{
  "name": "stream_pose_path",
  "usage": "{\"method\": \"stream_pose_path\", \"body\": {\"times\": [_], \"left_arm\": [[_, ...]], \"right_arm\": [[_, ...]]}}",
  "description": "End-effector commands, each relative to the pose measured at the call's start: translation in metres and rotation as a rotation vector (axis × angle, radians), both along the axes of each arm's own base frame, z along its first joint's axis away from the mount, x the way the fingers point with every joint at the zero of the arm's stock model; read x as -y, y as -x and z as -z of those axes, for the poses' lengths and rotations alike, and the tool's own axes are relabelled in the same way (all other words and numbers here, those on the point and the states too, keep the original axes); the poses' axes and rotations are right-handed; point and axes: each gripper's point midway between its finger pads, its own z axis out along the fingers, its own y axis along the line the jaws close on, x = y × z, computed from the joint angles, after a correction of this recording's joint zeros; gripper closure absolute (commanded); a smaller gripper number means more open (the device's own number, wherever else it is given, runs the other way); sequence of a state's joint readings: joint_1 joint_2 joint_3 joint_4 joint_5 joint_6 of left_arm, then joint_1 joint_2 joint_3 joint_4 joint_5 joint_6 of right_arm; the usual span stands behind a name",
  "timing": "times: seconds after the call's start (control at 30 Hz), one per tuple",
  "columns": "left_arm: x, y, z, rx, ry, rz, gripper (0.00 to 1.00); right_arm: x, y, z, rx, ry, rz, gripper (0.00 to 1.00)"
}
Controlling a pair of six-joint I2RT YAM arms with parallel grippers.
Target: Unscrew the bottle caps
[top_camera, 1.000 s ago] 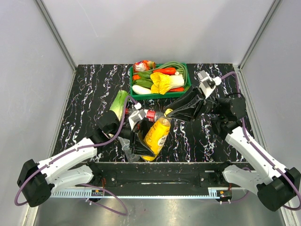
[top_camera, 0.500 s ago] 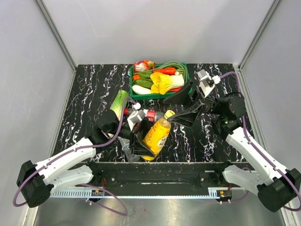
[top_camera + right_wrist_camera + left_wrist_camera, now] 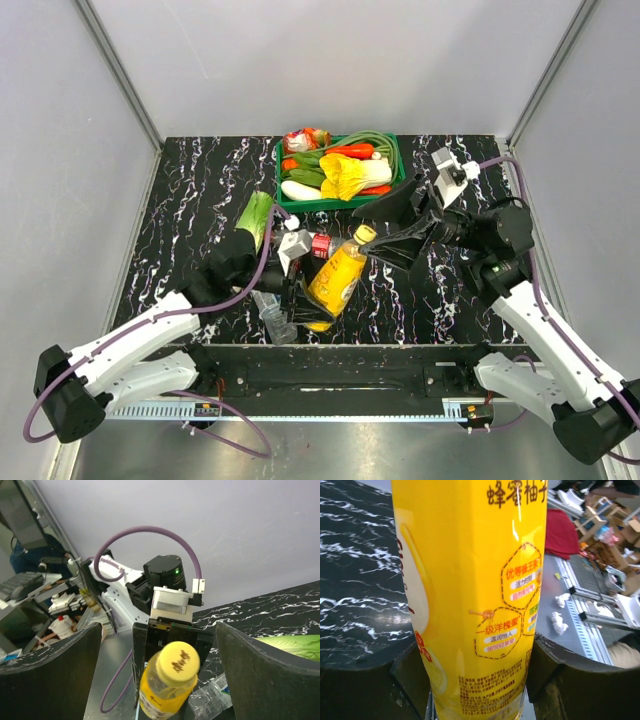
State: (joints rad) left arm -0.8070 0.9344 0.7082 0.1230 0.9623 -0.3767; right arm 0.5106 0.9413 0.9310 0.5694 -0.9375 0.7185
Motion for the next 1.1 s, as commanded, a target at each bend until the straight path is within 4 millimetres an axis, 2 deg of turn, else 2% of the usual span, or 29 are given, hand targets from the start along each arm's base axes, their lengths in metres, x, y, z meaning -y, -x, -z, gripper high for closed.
{"method": "stream_pose_path", "body": {"times": [0.0,0.2,0.3,0.47,0.7,0.87,1.07], "left_arm": [[0.000,-0.028,-0.010,0.109,-0.033,-0.168,1.00],[-0.008,-0.069,0.016,0.163,-0.214,-0.450,1.00],[-0.015,-0.085,0.022,0.193,-0.281,-0.577,1.00],[-0.034,-0.110,0.022,0.269,-0.379,-0.830,1.00],[-0.042,-0.123,0.023,0.411,-0.536,-1.047,1.00],[-0.048,-0.128,0.018,0.495,-0.620,-1.182,1.00],[-0.041,-0.126,0.018,0.511,-0.627,-1.182,1.00]], "right_arm": [[0.007,-0.019,-0.020,-0.012,-0.028,0.154,0.00],[0.006,-0.054,-0.013,-0.171,0.020,0.295,0.00],[0.008,-0.068,-0.004,-0.221,0.042,0.354,0.00],[0.011,-0.088,0.011,-0.302,0.068,0.449,0.00],[-0.001,-0.108,0.033,-0.439,0.100,0.447,0.01],[-0.004,-0.116,0.044,-0.487,0.119,0.455,0.06],[-0.006,-0.117,0.048,-0.502,0.121,0.444,0.17]]}}
